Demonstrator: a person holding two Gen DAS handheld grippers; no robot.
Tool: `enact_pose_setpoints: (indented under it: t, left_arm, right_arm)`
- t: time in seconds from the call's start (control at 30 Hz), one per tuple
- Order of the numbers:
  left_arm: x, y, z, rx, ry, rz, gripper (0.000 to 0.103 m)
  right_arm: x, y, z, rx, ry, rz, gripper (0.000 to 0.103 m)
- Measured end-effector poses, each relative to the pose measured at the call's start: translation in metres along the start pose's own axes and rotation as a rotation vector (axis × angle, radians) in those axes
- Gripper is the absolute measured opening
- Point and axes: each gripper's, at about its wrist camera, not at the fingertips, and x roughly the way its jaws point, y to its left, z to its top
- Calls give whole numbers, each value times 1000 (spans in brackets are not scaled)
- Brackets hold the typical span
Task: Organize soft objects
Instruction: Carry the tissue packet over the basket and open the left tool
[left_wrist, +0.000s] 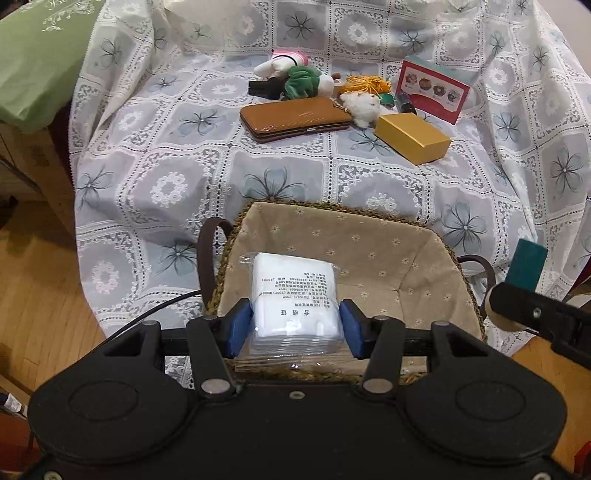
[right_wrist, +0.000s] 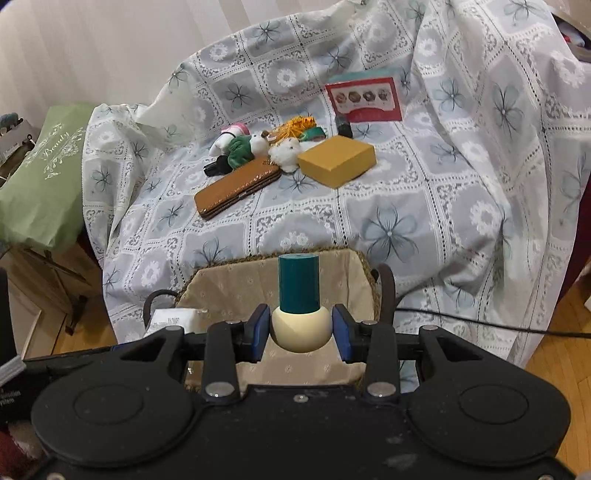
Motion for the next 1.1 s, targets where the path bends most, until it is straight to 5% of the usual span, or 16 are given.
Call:
enact_pose_setpoints:
  t: [0.77, 0.9, 1.1]
  left_arm:
    - [19, 1, -6, 24, 33, 53, 51]
    - [18, -1, -6, 32, 32, 40, 65]
    - [16, 0, -6, 29, 27, 60, 67]
  right_arm:
    - [16, -2, -10, 25, 62, -3, 36]
    - [16, -2, -10, 24, 63, -4, 36]
    - [17, -3, -10, 25, 66, -6, 37]
